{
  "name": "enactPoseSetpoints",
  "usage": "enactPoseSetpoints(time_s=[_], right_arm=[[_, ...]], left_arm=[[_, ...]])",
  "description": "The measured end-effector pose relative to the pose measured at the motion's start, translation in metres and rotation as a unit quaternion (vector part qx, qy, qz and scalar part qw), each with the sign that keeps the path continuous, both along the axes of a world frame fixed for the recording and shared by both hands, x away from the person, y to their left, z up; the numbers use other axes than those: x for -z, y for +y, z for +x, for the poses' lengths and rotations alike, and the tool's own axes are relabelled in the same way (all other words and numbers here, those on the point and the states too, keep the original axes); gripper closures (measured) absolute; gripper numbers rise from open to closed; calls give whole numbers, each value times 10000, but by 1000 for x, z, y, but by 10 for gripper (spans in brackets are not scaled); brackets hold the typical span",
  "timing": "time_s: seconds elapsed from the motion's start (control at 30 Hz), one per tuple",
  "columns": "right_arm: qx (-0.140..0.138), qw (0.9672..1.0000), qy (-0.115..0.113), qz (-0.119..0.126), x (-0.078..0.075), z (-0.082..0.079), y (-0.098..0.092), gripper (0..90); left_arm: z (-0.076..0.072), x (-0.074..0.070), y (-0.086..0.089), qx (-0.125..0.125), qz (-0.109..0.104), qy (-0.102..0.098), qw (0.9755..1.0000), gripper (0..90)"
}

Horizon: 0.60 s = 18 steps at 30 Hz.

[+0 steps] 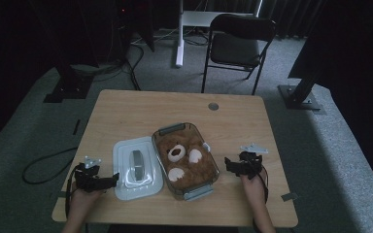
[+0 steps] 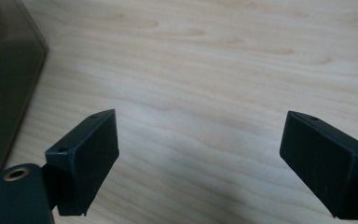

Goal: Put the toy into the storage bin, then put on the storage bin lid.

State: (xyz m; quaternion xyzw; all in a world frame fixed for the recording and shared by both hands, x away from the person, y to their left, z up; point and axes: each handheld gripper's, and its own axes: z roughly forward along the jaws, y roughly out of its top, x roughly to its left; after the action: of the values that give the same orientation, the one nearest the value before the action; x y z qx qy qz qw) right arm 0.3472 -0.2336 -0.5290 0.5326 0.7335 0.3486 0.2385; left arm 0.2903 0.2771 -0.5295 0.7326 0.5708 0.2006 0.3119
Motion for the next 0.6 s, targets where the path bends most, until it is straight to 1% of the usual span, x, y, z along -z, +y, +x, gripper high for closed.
enactPoseSetpoints(time_s=[0.1, 0.2, 0.23, 0.3, 0.37, 0.4, 0.43, 0.47, 0.57, 0.6], right_arm=[[-62, 10000, 25, -59, 4, -1, 2, 109], [-106, 9999, -28, 49, 4, -3, 4, 109], [-137, 9999, -57, 33, 4, -4, 6, 109], [-194, 9997, -111, 29, 3, -5, 10, 109], [-247, 9996, -118, 63, 4, -5, 12, 109], [-269, 9996, -98, 66, 4, -6, 13, 109], [-302, 9995, -83, 72, 5, -6, 14, 109], [-317, 9994, -77, 78, 5, -6, 14, 109], [-352, 9993, -67, 92, 6, -7, 16, 109], [-356, 9993, -81, 109, 6, -7, 16, 109]], left_arm=[[0, -3, -10, 130, -62, -19, 9999, 6], [2, -6, -21, 255, -75, -34, 9996, 6], [3, -7, -24, 279, -71, -33, 9996, 6], [5, -8, -32, 336, -134, -18, 9993, 6], [8, -9, -39, 410, -154, -7, 9990, 6], [8, -9, -39, 410, -154, -7, 9990, 6], [10, -9, -48, 530, -163, 18, 9985, 6], [11, -9, -52, 596, -160, 29, 9981, 6], [16, -8, -61, 650, -153, 51, 9978, 6], [18, -7, -64, 618, -155, 60, 9980, 6]])
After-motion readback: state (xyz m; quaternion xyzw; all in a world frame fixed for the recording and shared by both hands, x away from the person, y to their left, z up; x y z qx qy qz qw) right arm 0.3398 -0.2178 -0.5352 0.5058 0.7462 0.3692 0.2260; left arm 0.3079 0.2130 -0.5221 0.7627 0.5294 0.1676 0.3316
